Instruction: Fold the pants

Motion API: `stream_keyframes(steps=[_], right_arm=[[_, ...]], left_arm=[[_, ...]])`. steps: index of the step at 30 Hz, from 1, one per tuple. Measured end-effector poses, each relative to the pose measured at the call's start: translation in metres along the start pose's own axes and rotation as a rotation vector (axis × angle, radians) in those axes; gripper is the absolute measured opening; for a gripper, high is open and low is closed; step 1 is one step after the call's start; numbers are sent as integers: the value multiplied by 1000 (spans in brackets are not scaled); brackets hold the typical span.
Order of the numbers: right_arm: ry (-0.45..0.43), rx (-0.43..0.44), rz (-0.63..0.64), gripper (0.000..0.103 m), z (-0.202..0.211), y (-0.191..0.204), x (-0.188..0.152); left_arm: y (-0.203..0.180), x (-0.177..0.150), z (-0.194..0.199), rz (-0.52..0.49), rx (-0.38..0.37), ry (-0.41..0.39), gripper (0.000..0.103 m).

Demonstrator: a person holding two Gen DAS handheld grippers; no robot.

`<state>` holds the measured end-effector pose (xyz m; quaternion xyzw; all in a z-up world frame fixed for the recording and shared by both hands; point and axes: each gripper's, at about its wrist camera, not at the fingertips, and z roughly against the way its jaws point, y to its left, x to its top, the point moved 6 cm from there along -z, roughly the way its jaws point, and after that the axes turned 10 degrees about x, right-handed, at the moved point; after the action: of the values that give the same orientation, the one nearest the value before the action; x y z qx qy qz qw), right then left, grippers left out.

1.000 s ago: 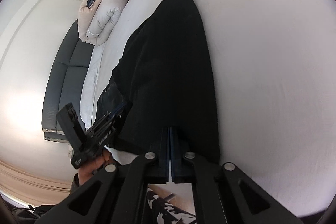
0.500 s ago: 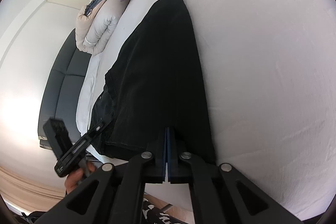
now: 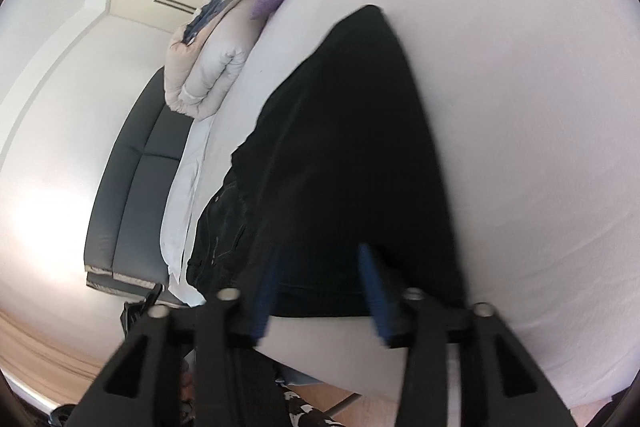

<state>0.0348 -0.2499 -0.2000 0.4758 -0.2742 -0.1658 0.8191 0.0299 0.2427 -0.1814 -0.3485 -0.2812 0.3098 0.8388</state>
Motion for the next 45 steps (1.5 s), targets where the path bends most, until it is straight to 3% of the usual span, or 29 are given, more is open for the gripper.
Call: stream_keyframes(steps=[4,9,22,24,28,29,35,40,45], right_arm=[[-1,6,-18,47,1,-2,1],[3,3,-48,36,3,-8,2],[5,-5,-49,29,4,-10,1],[7,-7,-50,27,5,-10,1],[8,-10,-53,26,8,-8,2],[5,-14,-52,25,10,-5,3],[16,25,-3,25,3,30,12],[122,36,67,25,-52,67,26],[264,32,142,20,-133,96,34]], left_arm=[[13,15,-7,50,-16,11,92],[38,26,-18,159,-53,40,80],[52,40,-44,283,-124,36,79],[46,39,-45,293,-123,34,73],[43,35,-48,307,-148,62,39],[42,34,-49,303,-148,64,33],[40,35,-53,253,-119,52,22],[25,35,-47,143,-70,24,17],[-12,39,-38,-25,-12,-22,15]])
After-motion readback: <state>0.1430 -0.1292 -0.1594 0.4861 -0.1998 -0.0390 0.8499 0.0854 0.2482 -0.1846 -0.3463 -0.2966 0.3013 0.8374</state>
